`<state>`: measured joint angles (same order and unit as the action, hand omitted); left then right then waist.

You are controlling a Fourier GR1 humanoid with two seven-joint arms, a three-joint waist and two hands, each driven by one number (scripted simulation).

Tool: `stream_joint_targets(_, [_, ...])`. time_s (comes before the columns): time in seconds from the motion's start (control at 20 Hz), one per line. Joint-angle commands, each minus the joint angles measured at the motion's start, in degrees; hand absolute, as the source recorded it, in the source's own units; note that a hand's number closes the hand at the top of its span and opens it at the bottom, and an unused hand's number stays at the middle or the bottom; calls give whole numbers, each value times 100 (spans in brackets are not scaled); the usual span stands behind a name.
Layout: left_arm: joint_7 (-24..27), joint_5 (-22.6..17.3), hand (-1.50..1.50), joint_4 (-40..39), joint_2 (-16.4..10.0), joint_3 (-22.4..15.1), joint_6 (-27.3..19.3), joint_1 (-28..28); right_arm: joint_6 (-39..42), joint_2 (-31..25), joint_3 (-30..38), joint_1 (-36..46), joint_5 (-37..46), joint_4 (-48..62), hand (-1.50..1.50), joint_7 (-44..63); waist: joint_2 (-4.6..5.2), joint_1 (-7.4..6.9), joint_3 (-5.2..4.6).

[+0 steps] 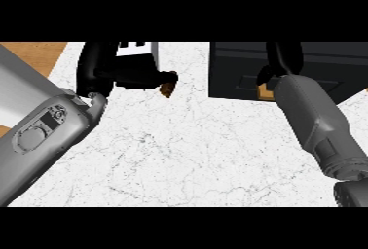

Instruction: Pick up the can, place it into the drawer and close the drawer

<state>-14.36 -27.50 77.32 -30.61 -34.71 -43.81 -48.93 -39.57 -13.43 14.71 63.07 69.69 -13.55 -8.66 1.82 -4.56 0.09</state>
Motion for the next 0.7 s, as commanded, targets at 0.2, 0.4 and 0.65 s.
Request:
stream_joint_targets(0.2, [177, 1, -150, 163, -32, 99, 55, 394, 33, 490, 1048, 359, -1291, -322, -150, -987, -1, -117, 21])
stream_joint_targets(0.4, [82, 60, -150, 280, -72, 107, 5, 397, 388, 541, 1470, 494, -1783, -369, -150, -1342, -56, -42, 19])
stream_joint_targets(0.65, [137, 121, -150, 409, -122, 100, -1, 675, 888, 704, 2085, 648, -2530, -441, -150, -1640, -109, 60, 13])
